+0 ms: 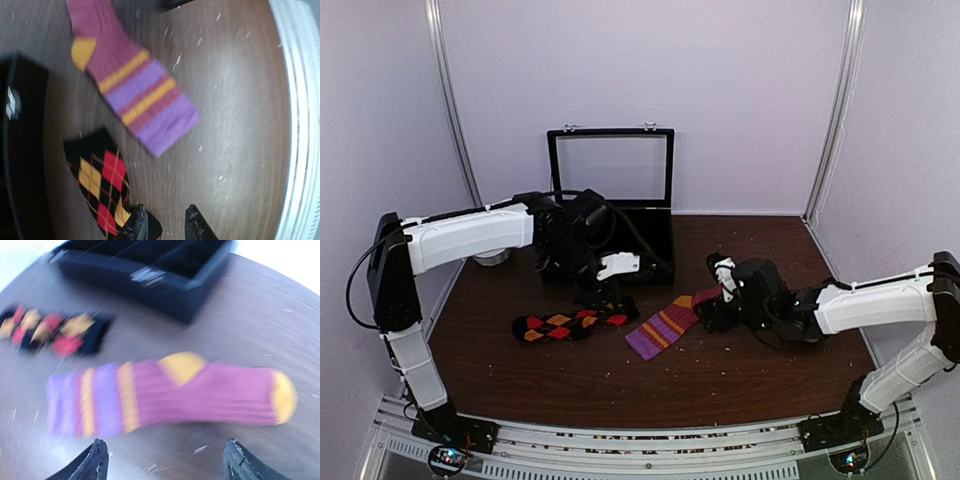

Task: Roll the socks
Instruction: Adjust the sock at the center of the board.

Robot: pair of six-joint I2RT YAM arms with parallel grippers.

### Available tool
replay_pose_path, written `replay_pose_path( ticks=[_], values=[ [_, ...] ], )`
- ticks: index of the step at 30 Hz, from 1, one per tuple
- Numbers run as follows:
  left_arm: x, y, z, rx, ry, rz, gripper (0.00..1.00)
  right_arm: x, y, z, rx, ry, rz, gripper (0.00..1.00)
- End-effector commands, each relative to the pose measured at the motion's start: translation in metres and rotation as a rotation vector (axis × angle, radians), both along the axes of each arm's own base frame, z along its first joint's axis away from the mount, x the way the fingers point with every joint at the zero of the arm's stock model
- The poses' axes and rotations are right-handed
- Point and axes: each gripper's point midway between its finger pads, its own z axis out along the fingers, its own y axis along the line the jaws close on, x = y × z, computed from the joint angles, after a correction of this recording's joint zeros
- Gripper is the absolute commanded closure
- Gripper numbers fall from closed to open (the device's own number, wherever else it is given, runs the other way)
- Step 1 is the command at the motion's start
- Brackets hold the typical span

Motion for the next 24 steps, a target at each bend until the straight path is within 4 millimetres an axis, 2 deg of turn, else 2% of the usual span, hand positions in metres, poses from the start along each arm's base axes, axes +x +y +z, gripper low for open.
replay_pose_path(
  ticks=[1, 7, 11, 13, 16, 19, 24],
  values=[
    [0.02, 0.05, -0.056, 0.15, 0.035, 0.117, 0.72, -0.032, 0.044, 0.01, 0.015, -0.137, 0.218, 0.21],
    [0.053, 0.121, -0.105, 0.34, -0.051, 0.243, 0.73, -0.083, 0.112, 0.012, 0.032, -0.168, 0.52, 0.26],
    [0.058, 0.156, -0.127, 0.443, -0.062, 0.297, 0.74, -0.083, 0.142, 0.002, -0.004, -0.174, 0.579, 0.34],
    [0.059, 0.172, -0.136, 0.481, -0.074, 0.322, 0.74, -0.079, 0.15, -0.013, -0.043, -0.16, 0.583, 0.4],
    [0.061, 0.18, -0.132, 0.464, -0.073, 0.357, 0.75, -0.073, 0.157, -0.024, -0.066, -0.162, 0.572, 0.47],
    [0.062, 0.186, -0.123, 0.48, -0.098, 0.373, 0.76, -0.069, 0.16, -0.033, -0.07, -0.16, 0.561, 0.5],
    [0.051, 0.195, -0.105, 0.492, -0.11, 0.366, 0.77, -0.072, 0.162, -0.056, -0.101, -0.11, 0.577, 0.56]
  ],
)
